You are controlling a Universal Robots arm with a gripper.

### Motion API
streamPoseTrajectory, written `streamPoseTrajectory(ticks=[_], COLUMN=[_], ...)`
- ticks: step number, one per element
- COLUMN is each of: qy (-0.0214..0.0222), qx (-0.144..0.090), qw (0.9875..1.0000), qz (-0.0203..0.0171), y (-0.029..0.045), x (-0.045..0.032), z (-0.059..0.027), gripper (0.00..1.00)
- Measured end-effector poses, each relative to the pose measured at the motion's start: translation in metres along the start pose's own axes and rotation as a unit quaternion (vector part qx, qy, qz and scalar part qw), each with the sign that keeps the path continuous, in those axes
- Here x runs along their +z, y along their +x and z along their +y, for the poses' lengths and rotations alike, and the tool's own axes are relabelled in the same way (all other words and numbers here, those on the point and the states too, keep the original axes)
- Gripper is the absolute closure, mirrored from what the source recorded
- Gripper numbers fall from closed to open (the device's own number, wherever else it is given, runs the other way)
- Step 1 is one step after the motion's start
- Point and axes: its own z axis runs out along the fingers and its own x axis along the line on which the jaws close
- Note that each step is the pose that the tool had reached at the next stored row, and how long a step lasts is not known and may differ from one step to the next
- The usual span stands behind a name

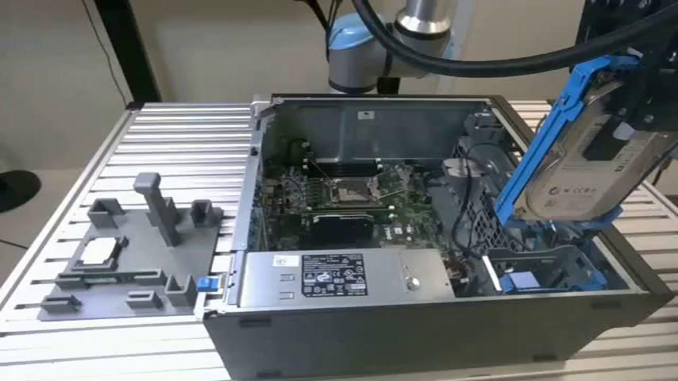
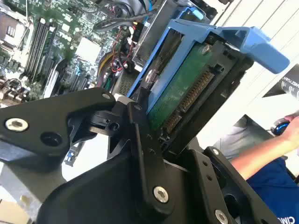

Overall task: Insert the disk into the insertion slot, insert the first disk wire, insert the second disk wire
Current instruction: 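Insert the disk into the insertion slot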

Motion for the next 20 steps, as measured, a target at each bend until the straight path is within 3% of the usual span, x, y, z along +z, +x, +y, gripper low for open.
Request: streamPoseTrajectory(ticks=[10,20], qy=[0.0000,0.0000], qx=[0.000,0.000], qw=[1.0000,1.0000], qz=[0.0001,0.0000], y=[0.0001,0.0006], x=[0.0025,0.0107], z=[-0.0001,-0.0027], gripper=[1.00,1.00])
